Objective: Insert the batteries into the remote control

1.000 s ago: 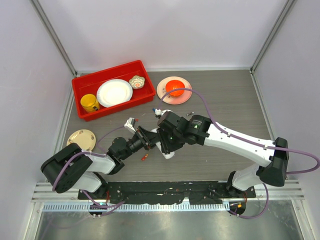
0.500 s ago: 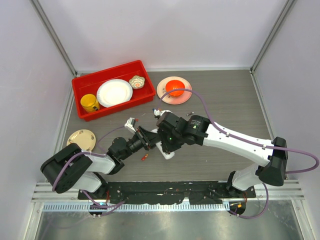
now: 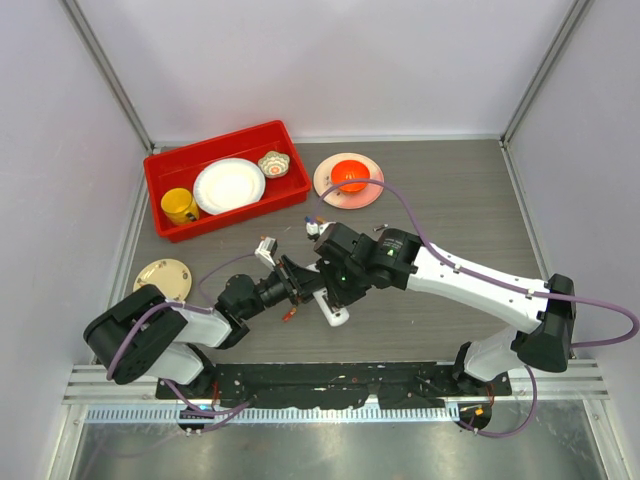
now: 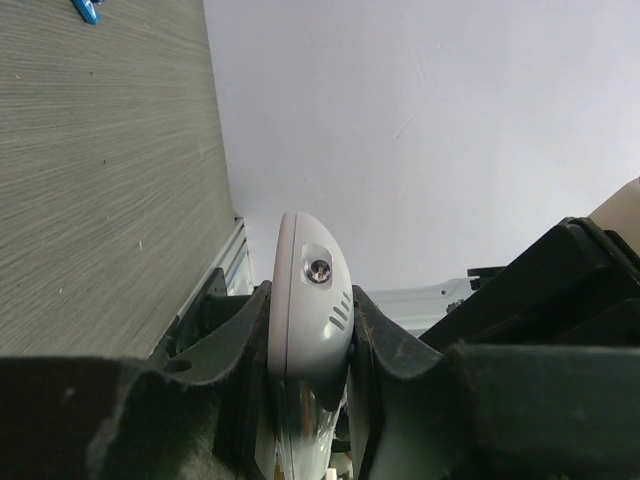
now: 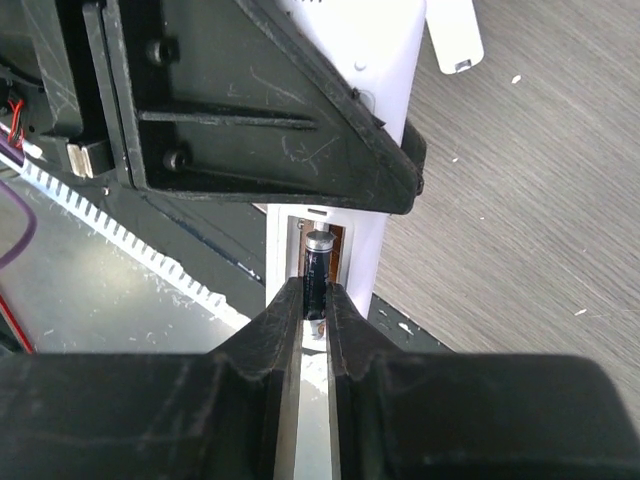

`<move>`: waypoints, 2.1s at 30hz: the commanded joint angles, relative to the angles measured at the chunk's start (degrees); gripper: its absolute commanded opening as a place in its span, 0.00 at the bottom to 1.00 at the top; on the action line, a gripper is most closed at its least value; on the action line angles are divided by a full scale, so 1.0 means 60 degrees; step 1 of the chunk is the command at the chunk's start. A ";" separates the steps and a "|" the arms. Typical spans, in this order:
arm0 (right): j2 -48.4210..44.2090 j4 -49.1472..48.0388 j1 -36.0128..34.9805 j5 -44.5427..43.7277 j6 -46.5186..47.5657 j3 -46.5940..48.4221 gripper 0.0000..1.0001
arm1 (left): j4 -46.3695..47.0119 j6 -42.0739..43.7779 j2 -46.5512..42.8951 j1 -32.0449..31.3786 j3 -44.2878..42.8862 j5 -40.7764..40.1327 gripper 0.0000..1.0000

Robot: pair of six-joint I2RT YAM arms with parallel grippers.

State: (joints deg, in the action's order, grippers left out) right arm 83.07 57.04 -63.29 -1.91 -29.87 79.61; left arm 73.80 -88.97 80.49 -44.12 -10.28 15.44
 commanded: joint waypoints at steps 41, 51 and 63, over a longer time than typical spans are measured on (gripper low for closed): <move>-0.0470 0.0133 0.0133 0.1124 0.0188 0.0325 0.01 | 0.2466 0.0194 -0.0422 0.0014 -0.0278 0.0649 0.00; -0.0324 -0.0145 0.0191 0.1432 0.0188 0.0076 0.01 | 0.2466 0.0194 -0.0568 0.0014 -0.0351 0.0693 0.00; -0.0236 -0.0262 0.0367 0.1549 0.0217 -0.0114 0.01 | 0.2466 0.0194 -0.0729 -0.0015 -0.0424 0.0796 0.00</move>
State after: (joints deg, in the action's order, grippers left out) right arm 82.32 57.01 -61.65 6.81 -29.56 79.44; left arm 73.60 -88.01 77.95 -44.12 -10.50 19.16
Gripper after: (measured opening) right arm 0.166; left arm 0.304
